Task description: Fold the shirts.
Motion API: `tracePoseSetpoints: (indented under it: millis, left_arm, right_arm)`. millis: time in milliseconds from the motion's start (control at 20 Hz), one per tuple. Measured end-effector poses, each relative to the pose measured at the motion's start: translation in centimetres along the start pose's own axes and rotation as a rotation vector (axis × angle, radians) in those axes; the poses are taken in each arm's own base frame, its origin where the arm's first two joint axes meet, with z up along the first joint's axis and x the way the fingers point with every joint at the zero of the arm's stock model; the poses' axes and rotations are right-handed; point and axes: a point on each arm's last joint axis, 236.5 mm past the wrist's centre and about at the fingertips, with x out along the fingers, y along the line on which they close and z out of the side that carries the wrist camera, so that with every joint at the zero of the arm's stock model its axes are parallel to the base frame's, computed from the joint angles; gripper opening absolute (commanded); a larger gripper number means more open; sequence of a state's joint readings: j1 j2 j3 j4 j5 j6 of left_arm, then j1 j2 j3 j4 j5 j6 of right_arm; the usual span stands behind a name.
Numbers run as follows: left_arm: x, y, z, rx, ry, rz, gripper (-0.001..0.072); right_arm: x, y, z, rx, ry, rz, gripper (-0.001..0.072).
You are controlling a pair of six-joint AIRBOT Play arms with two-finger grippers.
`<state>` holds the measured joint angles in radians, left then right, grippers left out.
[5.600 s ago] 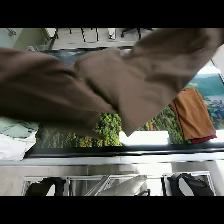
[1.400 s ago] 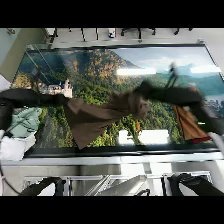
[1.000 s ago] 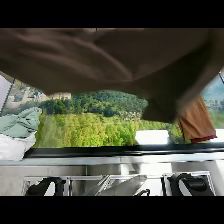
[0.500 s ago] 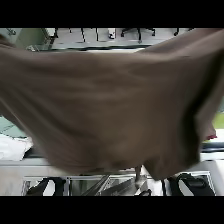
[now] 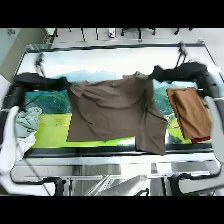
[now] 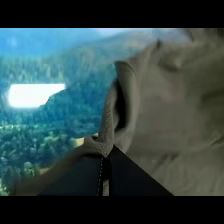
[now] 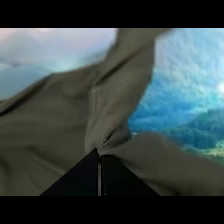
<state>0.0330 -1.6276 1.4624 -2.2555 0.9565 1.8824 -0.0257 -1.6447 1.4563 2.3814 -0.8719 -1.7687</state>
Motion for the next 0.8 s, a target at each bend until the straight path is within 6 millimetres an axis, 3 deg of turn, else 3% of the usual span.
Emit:
tracePoseSetpoints:
  millis: [50, 100, 150, 200, 300, 350, 400, 450, 600, 650, 700, 750, 800]
  left_arm:
    - [2.3, 0.9, -0.3, -0.016, 0.035, -0.005, 0.0017]
    - [4.0, 1.5, -0.5, -0.026, 0.065, -0.015, 0.0095]
    - [5.0, 1.8, -0.6, -0.035, 0.087, -0.026, 0.0491]
    - [5.7, 2.0, -0.3, -0.05, 0.103, -0.039, 0.0692]
    - [5.2, 2.0, 0.7, -0.07, 0.128, -0.064, 0.0692]
    - [4.2, 1.9, 1.2, -0.077, 0.145, -0.079, 0.0692]
    - [2.8, 1.8, 1.6, -0.089, 0.17, -0.096, 0.0692]
    - [1.2, 1.8, 1.7, -0.104, 0.198, -0.107, 0.0692]
    - [-4.2, 2.2, -0.8, -0.155, 0.33, -0.112, 0.0692]
    - [-5.9, 2.6, -2.5, -0.17, 0.376, -0.086, 0.0691]
    - [-7.2, 3.3, -4.4, -0.187, 0.418, -0.049, 0.0691]
    - [-8.3, 4.1, -6.6, -0.209, 0.453, -0.008, 0.0691]
    - [-9.2, 4.8, -8.9, -0.231, 0.486, 0.021, 0.0691]
  right_arm:
    - [1.6, -1.2, -0.6, 0.029, 0.021, -0.001, 0.0033]
    - [2.7, -2.2, -0.8, 0.047, 0.029, 0.0, 0.0154]
    - [3.3, -2.9, -0.9, 0.051, 0.036, -0.001, 0.0379]
    - [3.4, -3.3, -0.8, 0.047, 0.041, 0.001, 0.051]
    - [2.0, -3.4, 0.0, 0.031, 0.049, 0.022, 0.0521]
    - [0.7, -3.5, 0.4, 0.023, 0.056, 0.029, 0.0455]
    - [-1.1, -3.7, 0.9, 0.004, 0.062, 0.032, 0.0242]
    - [-3.1, -3.9, 1.2, -0.019, 0.068, 0.032, 0.023]
    - [-9.2, -6.1, 0.4, -0.08, 0.114, -0.02, 0.0238]
    - [-10.9, -7.3, -0.5, -0.083, 0.137, -0.048, 0.028]
    - [-12.3, -8.6, -1.6, -0.072, 0.161, -0.075, 0.0414]
    - [-13.5, -10.0, -2.9, -0.058, 0.191, -0.106, 0.047]
    - [-14.4, -11.4, -4.2, -0.036, 0.216, -0.129, 0.047]
